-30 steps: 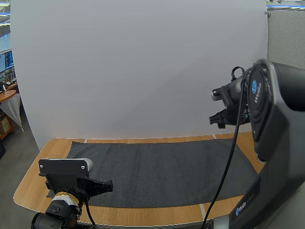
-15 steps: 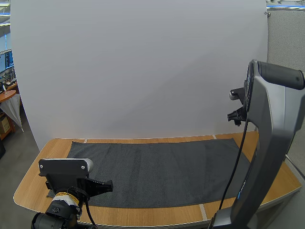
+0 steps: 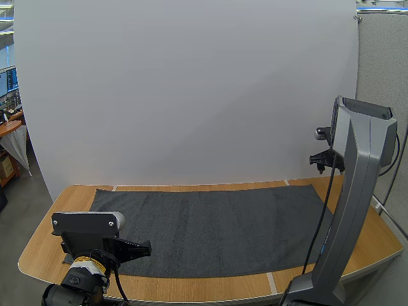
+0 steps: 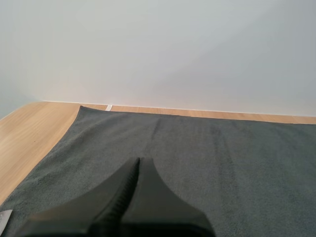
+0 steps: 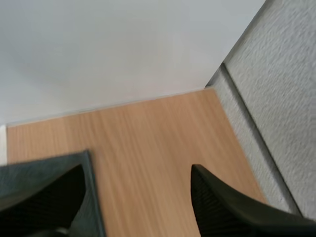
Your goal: Fold the towel
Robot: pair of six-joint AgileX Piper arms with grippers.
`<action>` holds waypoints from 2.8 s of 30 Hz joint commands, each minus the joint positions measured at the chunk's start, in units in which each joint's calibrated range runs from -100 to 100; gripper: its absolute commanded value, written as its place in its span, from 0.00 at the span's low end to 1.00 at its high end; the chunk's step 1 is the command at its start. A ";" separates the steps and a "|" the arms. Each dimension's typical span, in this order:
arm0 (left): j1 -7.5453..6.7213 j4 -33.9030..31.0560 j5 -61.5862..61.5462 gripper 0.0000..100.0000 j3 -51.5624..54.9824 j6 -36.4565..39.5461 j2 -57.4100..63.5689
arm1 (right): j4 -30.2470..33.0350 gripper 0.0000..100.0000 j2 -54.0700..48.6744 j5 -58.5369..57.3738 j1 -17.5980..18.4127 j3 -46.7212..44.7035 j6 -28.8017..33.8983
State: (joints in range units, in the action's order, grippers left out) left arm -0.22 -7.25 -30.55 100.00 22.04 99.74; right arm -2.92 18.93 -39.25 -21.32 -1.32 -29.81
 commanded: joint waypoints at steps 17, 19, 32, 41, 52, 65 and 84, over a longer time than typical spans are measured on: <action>-0.11 -0.32 1.19 0.00 0.00 0.31 0.26 | -40.50 1.00 6.23 -31.07 -5.19 8.74 -29.15; -0.11 -0.32 1.19 0.00 0.00 0.31 0.26 | -39.91 1.00 6.66 -31.97 -5.48 9.71 -30.67; -0.11 -0.32 1.19 0.00 0.00 0.31 0.26 | -41.62 1.00 12.40 -31.41 -5.50 9.91 -40.13; -0.11 -0.32 1.19 0.00 0.00 0.31 0.26 | -43.07 1.00 16.98 -36.86 -5.50 16.85 -41.97; -0.11 -0.32 1.19 0.00 0.00 0.31 0.26 | -43.06 1.00 20.79 -37.48 -4.79 19.35 -43.08; -0.11 -0.32 1.19 0.00 0.00 0.31 0.26 | -42.92 1.00 22.49 -39.07 -3.89 19.35 -43.98; -0.11 -0.32 1.19 0.00 0.00 0.31 0.26 | -42.50 1.00 22.49 -45.96 -3.45 19.35 -43.98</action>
State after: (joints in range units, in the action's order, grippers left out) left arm -0.22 -7.25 -30.55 100.00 22.04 99.74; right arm -45.97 41.36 -82.62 -24.83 17.74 -73.21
